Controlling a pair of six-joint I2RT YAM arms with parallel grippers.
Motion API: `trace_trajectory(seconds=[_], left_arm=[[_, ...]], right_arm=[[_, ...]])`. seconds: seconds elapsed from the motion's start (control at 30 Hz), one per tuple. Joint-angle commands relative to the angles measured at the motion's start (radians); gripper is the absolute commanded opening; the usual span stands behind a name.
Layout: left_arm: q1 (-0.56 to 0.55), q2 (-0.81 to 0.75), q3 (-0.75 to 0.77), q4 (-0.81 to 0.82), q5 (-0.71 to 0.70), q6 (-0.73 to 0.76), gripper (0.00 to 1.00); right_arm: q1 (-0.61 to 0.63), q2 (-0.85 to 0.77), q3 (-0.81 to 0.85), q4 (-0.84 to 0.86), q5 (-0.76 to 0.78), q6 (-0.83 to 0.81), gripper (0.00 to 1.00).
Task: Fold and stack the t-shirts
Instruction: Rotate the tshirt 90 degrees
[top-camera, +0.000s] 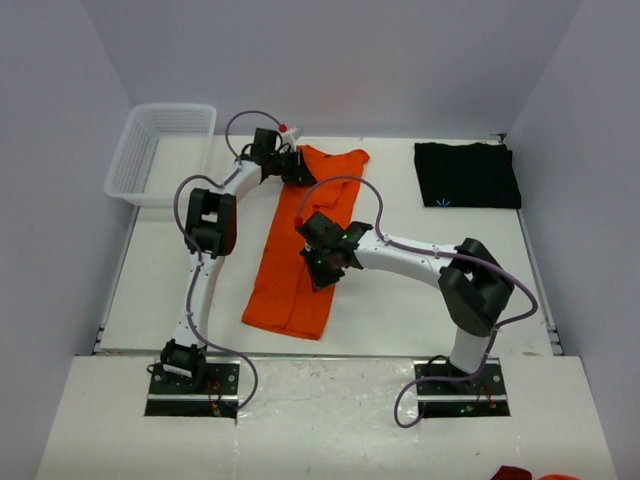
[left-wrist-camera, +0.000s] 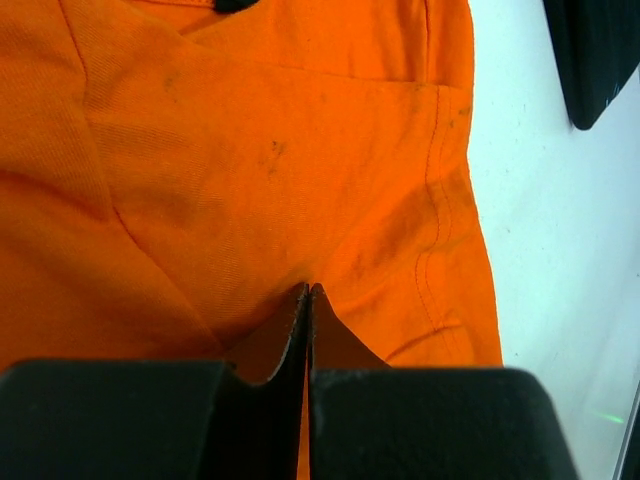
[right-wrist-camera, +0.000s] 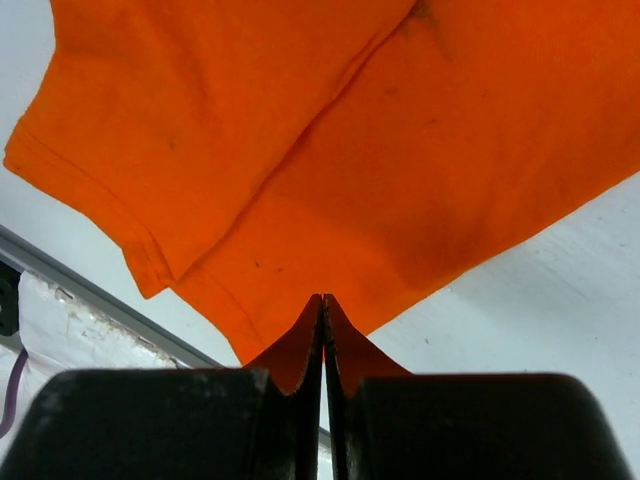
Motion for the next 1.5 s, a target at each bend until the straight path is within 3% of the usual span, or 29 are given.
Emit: trace_trajectory(seconds=[0.0, 0.43, 0.6, 0.73, 1.0, 1.23, 1.47], left_arm=[[0.015, 0.022, 0.037, 0.024, 0.001, -0.020, 0.00], [0.040, -0.001, -0.058, 0.104, 0.021, -0.057, 0.00], [0.038, 0.005, -0.069, 0.101, 0.018, -0.056, 0.00], [0.040, 0.013, -0.069, 0.079, -0.004, -0.034, 0.00], [0.038, 0.036, -0.069, 0.076, -0.010, -0.027, 0.00], [0.041, 0.064, -0.022, 0.078, -0.002, -0.039, 0.00], [0.040, 0.087, 0.037, 0.093, 0.022, -0.045, 0.00]], right_arm=[[0.010, 0.024, 0.011, 0.038, -0.017, 0.036, 0.00], [0.031, 0.004, -0.274, 0.196, -0.063, 0.131, 0.00], [0.042, -0.012, -0.345, 0.191, 0.024, 0.214, 0.00], [0.041, -0.019, -0.360, 0.101, 0.165, 0.290, 0.00], [-0.027, -0.049, -0.388, -0.007, 0.285, 0.422, 0.00], [-0.090, -0.082, -0.393, -0.034, 0.331, 0.393, 0.00], [-0.071, -0.091, -0.383, -0.001, 0.328, 0.336, 0.00]])
